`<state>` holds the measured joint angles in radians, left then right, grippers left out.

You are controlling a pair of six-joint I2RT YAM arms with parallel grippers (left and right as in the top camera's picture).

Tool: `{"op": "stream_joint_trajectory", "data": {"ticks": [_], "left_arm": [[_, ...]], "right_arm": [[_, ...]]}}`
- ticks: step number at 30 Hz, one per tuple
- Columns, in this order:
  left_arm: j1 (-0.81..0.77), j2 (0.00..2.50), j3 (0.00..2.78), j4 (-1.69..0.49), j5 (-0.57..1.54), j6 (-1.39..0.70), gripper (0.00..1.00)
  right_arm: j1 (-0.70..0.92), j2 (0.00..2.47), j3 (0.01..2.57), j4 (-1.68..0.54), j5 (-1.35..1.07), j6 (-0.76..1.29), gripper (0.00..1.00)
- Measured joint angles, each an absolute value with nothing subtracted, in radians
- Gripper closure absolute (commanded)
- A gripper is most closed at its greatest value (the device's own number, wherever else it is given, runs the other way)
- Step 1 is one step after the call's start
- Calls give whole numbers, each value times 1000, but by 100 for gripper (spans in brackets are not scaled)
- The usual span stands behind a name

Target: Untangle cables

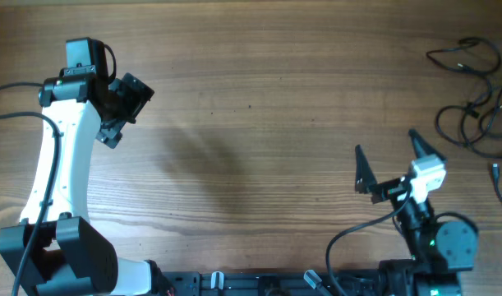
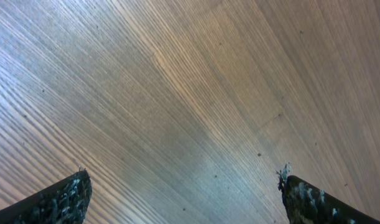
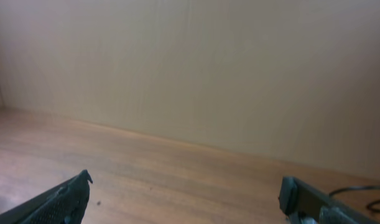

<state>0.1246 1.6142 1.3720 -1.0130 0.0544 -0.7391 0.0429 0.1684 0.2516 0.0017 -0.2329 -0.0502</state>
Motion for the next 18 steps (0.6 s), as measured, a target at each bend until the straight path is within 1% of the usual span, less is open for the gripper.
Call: {"op": "stream_joint_trajectory", "data": {"ticks": [3,6,9,11,18], "left_arm": [[125,1614,1372,-1010,54,-739,0],[125,1614,1372,-1010,54,-739,0],[125,1613,1372,-1010,54,-739,0],[125,1613,1372,-1010,54,-739,0],[125,1613,1372,-1010,54,-739,0]], "right_arm": [[44,56,111,88,-215,-46,0],[45,22,33,115,-149,10,0],[46,19,8,83,-117,31,0],[46,17,7,9,-107,37,0],[46,22,6,0,-103,41,0]]}}
